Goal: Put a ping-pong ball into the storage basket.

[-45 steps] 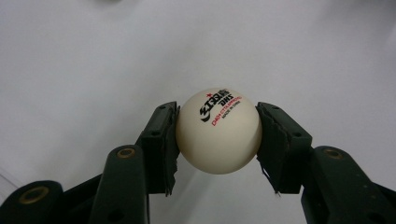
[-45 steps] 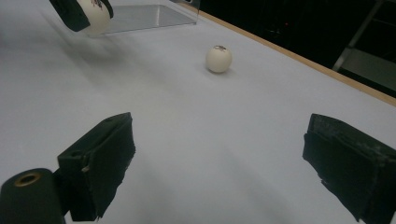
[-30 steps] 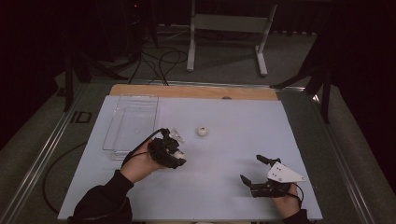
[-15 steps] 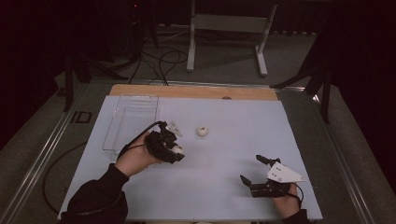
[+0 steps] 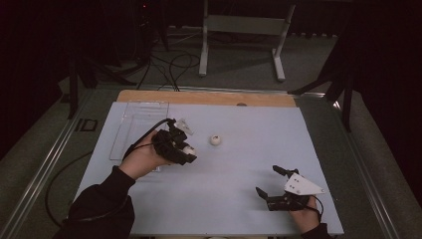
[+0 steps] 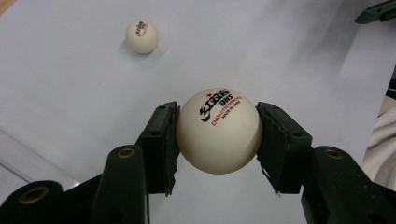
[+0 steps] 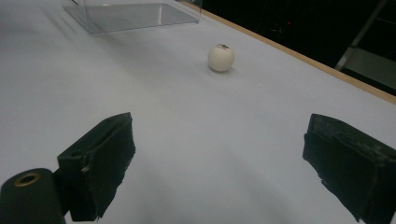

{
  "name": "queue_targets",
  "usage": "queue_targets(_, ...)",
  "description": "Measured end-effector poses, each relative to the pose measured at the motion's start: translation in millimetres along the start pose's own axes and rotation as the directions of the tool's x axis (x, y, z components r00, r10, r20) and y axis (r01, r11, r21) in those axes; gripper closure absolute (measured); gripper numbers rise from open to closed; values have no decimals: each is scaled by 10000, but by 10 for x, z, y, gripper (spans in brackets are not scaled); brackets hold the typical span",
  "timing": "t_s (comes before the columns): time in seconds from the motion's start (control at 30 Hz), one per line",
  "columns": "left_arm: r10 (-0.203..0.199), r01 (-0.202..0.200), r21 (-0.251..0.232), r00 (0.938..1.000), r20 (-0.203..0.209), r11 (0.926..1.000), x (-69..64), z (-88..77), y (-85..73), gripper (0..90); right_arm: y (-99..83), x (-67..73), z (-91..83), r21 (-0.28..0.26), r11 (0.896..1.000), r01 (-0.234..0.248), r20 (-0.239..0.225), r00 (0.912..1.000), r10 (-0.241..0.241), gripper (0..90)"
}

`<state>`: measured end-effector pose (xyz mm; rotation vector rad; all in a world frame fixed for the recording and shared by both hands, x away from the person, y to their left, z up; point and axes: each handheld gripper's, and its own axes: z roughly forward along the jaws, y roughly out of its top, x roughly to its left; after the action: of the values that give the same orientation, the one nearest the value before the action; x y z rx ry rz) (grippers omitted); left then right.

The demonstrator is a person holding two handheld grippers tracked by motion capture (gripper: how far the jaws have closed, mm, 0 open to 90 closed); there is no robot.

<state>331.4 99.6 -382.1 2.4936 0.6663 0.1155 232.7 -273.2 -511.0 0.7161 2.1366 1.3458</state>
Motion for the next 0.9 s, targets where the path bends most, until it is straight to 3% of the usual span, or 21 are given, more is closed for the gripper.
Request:
queue_targets(0.27, 234, -233, 8, 9996, -182, 9997, 35, -119, 101, 523, 1, 1, 3, -9, 10000, 14, -16, 10000, -14, 90)
queue_targets(0.5, 210, -216, -188, 9993, -313, 9996, 78, -269, 148, 523, -1, -1, 3, -37, 10000, 12, -17, 10000, -12, 90)
queue_targets(0.77, -76, 62, -362, 9992, -380, 9993, 140, -321, 103, 523, 6, 3, -3, -77, 10000, 5, -28, 10000, -5, 90)
queue_targets(0.9, -268, 247, -363, 9978, -602, 9990, 197, -358, 56, 523, 3, -2, -4, -54, 10000, -28, -30, 10000, 28, 90)
